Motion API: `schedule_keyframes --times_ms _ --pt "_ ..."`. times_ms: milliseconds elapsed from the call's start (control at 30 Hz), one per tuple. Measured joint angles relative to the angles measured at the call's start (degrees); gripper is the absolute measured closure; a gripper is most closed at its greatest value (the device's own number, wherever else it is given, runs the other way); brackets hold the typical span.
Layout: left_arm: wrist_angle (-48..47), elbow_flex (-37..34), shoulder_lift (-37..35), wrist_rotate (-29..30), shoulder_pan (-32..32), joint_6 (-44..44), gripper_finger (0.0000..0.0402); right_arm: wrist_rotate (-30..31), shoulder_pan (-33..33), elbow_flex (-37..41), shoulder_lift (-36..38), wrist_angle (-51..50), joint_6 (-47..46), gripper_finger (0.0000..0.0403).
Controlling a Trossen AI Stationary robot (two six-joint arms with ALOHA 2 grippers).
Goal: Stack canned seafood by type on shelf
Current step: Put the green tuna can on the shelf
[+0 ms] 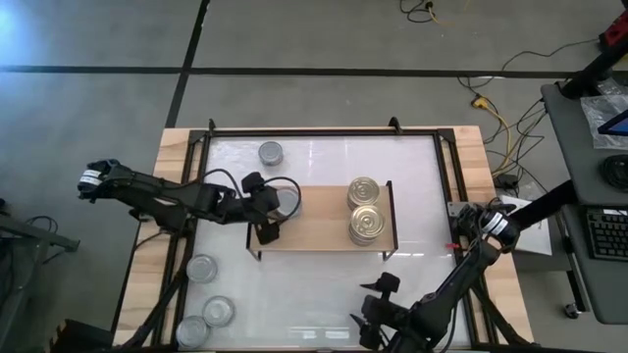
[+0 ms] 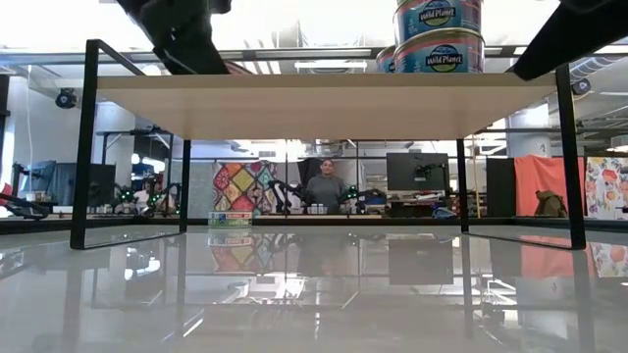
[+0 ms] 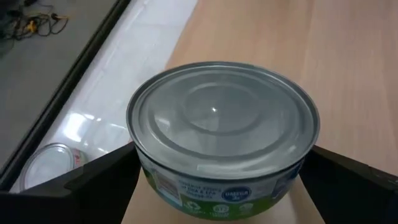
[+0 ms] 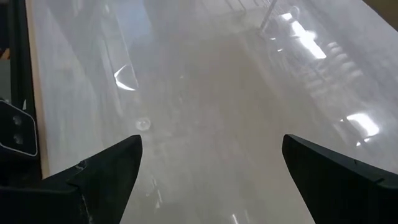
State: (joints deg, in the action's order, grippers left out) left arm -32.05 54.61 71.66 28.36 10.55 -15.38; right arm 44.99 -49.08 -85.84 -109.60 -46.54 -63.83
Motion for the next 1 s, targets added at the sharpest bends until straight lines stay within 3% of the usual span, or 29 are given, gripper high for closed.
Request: schedule_keyframes --times_ms 233,533,1000 --pt "-1.96 0.00 0.88 1.15 -0.07 5.67 0.0006 0.04 0.13 0.00 0.00 0.11 -0.85 0.0023" --pt "-2.55 0.13 1.81 1.05 -0.25 3.28 0.0006 0.07 0.48 0.00 0.00 0.11 -0.65 0.0023" --pt "-4.10 0.54 1.25 -8.14 -4.91 3.02 0.0005 0.12 0.48 0.00 0.00 0.42 -0.70 0.0023"
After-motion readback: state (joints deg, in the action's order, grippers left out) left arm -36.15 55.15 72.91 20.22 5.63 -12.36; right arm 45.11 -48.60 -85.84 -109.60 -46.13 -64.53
